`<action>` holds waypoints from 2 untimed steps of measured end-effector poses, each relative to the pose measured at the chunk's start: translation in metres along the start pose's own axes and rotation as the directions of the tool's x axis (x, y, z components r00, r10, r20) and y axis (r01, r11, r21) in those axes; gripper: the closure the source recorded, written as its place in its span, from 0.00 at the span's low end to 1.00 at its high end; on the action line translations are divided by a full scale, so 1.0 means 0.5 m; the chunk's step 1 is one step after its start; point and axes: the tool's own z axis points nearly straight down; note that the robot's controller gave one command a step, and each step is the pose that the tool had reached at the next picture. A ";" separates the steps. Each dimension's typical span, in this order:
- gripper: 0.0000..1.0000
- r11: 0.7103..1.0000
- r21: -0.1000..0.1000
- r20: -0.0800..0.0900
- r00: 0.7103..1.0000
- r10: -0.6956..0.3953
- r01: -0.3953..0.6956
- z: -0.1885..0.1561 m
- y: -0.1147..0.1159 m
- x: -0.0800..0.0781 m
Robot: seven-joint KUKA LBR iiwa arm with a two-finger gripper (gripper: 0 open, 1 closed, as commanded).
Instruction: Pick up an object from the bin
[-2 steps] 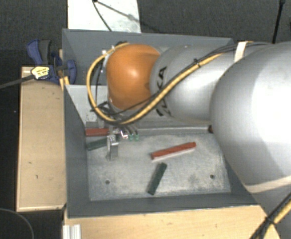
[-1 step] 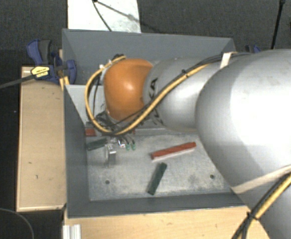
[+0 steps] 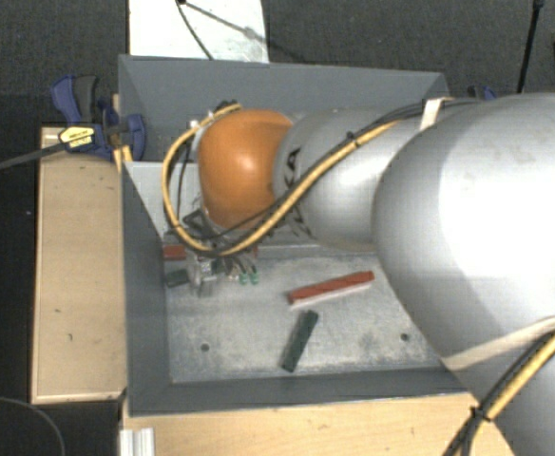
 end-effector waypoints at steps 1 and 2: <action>1.00 1.000 0.000 0.005 1.000 -0.014 0.014 -0.065 -0.020 -0.007; 0.00 1.000 0.000 0.002 1.000 -0.012 0.012 -0.060 -0.019 -0.005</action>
Offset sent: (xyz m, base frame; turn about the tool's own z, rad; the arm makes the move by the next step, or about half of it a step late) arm 0.0033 -0.0090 0.0292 -0.0190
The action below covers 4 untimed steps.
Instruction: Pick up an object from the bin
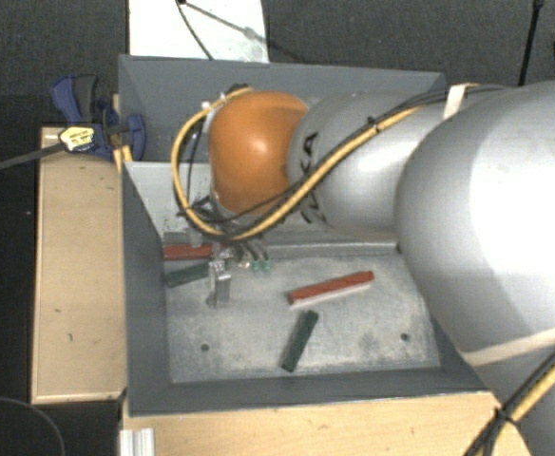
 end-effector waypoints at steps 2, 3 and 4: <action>1.00 0.991 0.001 -0.002 0.991 0.133 -0.133 0.073 0.038 -0.007; 1.00 0.999 -0.001 0.009 0.999 0.045 -0.045 -0.201 0.024 -0.008; 0.00 0.999 0.001 -0.001 0.999 0.045 -0.045 -0.190 0.023 -0.004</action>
Offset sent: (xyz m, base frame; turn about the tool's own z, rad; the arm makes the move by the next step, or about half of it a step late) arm -0.0009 0.0194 -0.0374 0.1313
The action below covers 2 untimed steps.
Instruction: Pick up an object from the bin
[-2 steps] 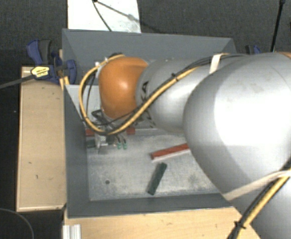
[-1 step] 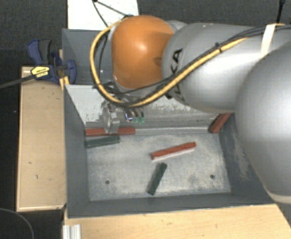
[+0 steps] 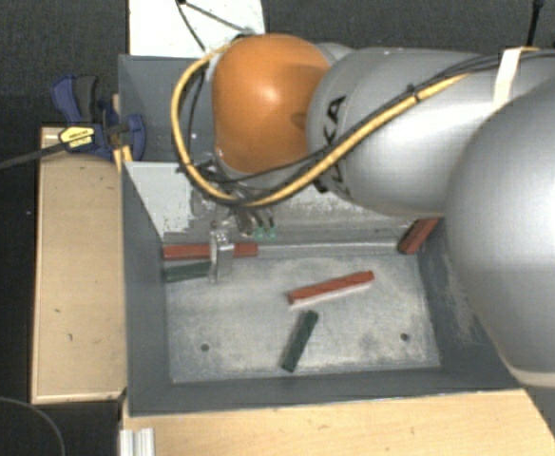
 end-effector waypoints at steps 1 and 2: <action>0.00 0.997 0.001 -0.005 0.997 -0.083 0.083 0.086 -0.037 0.035; 0.00 0.999 0.001 0.004 0.999 -0.051 0.051 0.018 -0.125 0.045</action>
Offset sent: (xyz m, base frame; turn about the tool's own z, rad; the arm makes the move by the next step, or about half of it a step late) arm -0.0140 -0.0199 -0.0417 -0.0846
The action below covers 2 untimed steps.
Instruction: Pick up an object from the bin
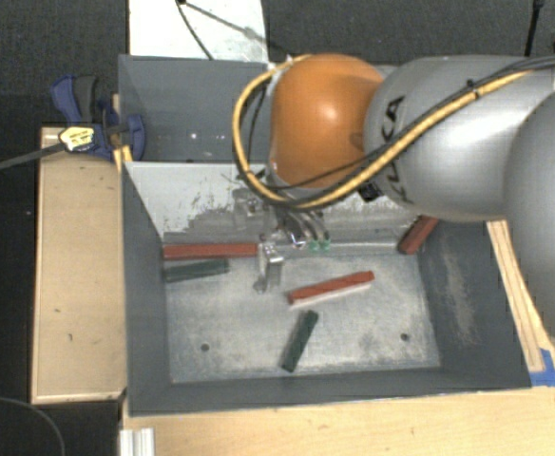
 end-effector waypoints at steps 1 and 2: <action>0.00 1.000 0.002 -0.010 1.000 0.001 -0.001 0.073 -0.148 0.059; 0.00 0.941 -0.003 -0.009 0.941 -0.339 0.339 0.248 -0.253 0.071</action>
Offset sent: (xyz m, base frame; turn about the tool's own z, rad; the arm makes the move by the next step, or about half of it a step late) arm -0.0133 -0.0731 -0.0354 -0.0067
